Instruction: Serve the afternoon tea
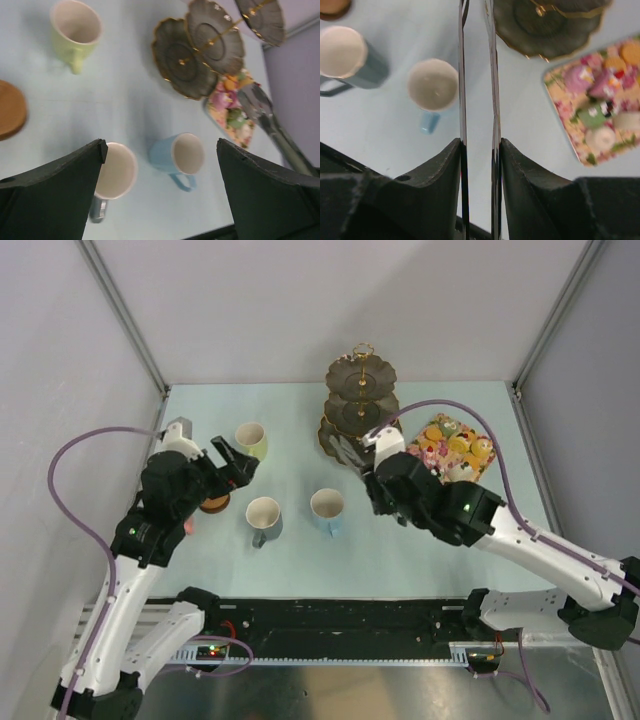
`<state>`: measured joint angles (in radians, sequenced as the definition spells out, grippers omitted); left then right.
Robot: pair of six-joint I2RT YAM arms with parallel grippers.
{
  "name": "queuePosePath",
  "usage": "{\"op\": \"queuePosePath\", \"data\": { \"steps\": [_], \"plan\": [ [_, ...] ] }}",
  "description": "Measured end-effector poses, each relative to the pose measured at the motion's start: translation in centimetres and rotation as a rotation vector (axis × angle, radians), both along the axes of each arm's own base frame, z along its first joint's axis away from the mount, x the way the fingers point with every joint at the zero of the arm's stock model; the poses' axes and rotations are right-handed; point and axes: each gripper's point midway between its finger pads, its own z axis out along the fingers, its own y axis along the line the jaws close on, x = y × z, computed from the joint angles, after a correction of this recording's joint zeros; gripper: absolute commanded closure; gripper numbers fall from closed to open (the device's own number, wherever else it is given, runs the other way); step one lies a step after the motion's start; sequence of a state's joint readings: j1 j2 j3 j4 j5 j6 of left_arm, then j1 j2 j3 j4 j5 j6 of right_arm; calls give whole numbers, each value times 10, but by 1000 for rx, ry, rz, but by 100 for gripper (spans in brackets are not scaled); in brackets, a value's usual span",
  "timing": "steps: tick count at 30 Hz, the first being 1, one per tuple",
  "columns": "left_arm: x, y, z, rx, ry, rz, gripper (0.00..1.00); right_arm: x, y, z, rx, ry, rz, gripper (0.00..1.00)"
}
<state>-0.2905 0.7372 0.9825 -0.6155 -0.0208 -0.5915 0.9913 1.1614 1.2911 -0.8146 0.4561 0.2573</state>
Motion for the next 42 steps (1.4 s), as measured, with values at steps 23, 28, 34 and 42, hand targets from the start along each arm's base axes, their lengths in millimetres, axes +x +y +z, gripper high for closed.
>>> {"op": "queuePosePath", "data": {
  "steps": [23,28,34,42],
  "plan": [
    [12,-95,38,-416,-4,-144,0,-31,129,66,210,-312,269,65],
    [14,-98,36,-440,0,-131,3,-32,132,70,229,-316,271,67],
    [17,-101,35,-478,-10,-121,15,-32,137,68,252,-302,262,68],
    [17,-104,38,-554,-31,-117,34,-29,140,66,302,-260,252,68]
  ]
}}
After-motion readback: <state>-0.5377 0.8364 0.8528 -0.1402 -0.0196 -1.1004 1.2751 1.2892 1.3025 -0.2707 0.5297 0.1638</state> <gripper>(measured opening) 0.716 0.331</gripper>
